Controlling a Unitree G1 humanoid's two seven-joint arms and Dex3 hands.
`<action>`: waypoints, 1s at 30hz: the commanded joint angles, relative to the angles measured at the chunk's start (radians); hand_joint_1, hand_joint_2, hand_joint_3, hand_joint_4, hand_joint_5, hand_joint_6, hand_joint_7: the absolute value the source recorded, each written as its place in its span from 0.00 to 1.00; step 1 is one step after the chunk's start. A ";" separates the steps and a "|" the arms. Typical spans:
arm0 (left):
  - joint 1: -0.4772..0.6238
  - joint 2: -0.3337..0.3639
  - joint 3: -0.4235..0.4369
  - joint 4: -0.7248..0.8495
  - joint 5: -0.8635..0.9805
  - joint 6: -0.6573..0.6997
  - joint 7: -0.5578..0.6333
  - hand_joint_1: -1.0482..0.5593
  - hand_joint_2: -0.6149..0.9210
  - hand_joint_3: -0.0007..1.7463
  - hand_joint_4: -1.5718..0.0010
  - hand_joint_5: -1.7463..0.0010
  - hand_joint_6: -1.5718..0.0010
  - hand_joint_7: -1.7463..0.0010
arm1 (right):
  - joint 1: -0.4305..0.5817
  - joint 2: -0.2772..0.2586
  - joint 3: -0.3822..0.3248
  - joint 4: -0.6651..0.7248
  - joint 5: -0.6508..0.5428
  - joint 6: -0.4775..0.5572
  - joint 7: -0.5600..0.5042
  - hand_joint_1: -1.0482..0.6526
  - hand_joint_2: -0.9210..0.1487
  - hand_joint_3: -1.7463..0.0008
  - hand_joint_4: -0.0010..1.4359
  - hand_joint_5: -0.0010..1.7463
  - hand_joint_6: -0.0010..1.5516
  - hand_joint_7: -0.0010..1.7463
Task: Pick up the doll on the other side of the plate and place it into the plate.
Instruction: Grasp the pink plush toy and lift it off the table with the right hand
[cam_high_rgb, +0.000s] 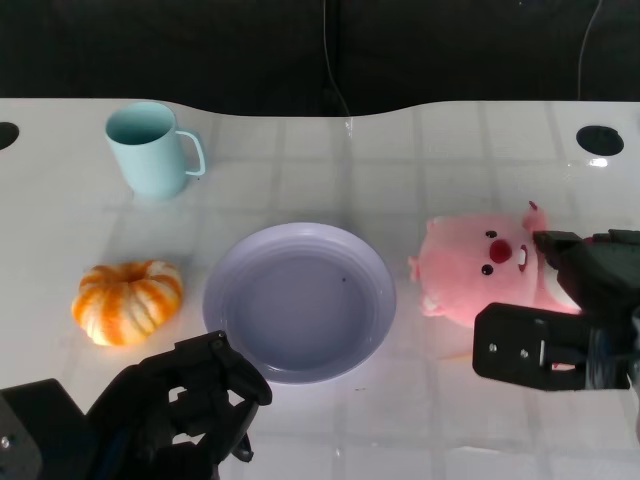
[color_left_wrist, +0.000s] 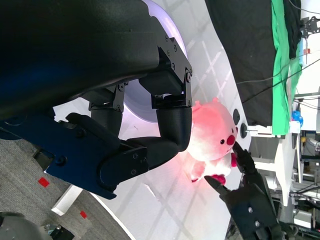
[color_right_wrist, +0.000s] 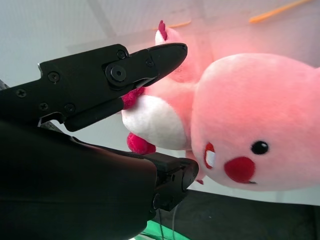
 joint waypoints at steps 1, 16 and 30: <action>0.006 0.006 0.005 -0.009 0.001 -0.003 0.004 0.42 0.85 0.50 0.63 0.00 0.58 0.20 | -0.037 0.001 0.011 0.069 0.011 -0.006 -0.016 0.18 0.00 0.98 0.00 0.17 0.06 0.02; 0.008 0.008 0.008 -0.024 -0.001 0.011 0.005 0.42 0.86 0.49 0.63 0.00 0.58 0.22 | -0.185 0.065 0.044 0.394 0.175 -0.094 -0.034 0.14 0.00 0.94 0.02 0.16 0.10 0.03; 0.005 0.001 0.003 -0.026 -0.003 0.006 0.003 0.41 0.85 0.50 0.61 0.00 0.57 0.21 | -0.328 0.157 0.132 0.767 0.207 -0.203 -0.159 0.38 0.01 1.00 0.45 0.04 0.51 0.04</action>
